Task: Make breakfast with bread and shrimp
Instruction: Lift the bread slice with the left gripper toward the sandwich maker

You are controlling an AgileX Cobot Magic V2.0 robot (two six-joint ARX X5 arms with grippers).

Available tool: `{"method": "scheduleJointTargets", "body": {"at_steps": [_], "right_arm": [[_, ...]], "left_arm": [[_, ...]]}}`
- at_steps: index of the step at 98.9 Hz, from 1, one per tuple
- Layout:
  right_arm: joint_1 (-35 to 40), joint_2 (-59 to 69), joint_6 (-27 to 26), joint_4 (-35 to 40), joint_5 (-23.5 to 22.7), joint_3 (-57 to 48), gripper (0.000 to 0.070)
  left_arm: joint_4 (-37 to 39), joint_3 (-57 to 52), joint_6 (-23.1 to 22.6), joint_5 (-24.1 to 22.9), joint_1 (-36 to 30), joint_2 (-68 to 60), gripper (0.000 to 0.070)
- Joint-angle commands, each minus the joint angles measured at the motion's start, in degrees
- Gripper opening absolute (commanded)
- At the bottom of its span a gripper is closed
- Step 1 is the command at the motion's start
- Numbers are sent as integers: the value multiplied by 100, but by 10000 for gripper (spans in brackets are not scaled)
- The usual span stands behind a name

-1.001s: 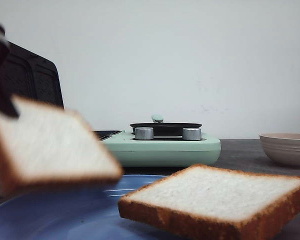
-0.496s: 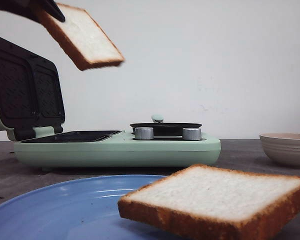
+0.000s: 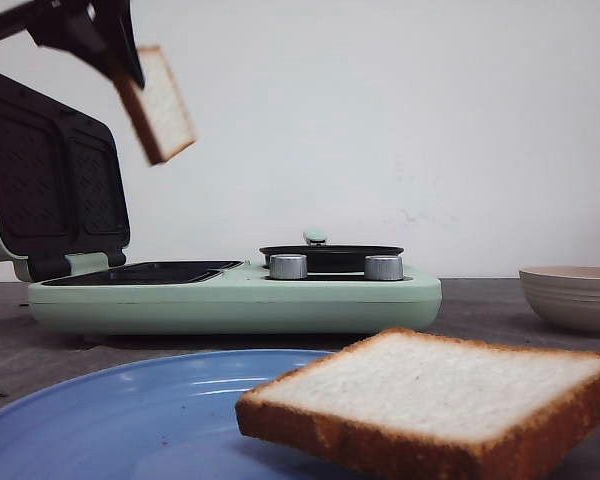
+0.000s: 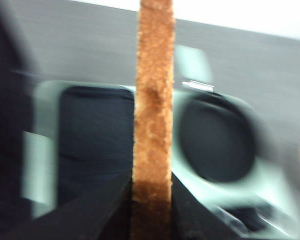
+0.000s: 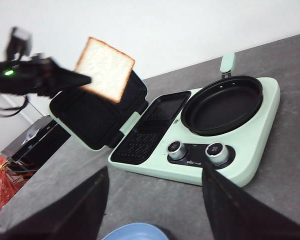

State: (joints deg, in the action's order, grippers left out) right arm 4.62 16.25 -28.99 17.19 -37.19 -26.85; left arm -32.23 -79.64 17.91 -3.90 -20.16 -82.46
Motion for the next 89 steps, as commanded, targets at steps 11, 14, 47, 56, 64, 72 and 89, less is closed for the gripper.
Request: {"method": "scheduleJointTargets", "body": {"at_steps": [11,14,47,56,64,72,89], "right_arm": [[57,9,-37,-79,13,-83,358],[61,9,-37,-70,13,-83,359],[192,9,-11,118,13,-83,358],[219,9,-2,136,13,-83,358],[247,9,4,151,13,-83,358],[249,9,26,210,13,-83,358],[249,9,155,310,90,-83,358]], "left_arm": [[-170,-717,-249,-669,-164,-870,6],[-186,-798,-249,-800,-199,-992,6],[-201,-1261,-855,-2044,-636,-1961,6],[-177,-1285,-955,-2168,-654,-2103,6],[-155,-1285,-1099,-2295,-654,-2210,6],[-138,-1285,-1322,-2367,-651,-2308,6],[-157,-1290,-1620,-2498,-654,-2481,6]]}}
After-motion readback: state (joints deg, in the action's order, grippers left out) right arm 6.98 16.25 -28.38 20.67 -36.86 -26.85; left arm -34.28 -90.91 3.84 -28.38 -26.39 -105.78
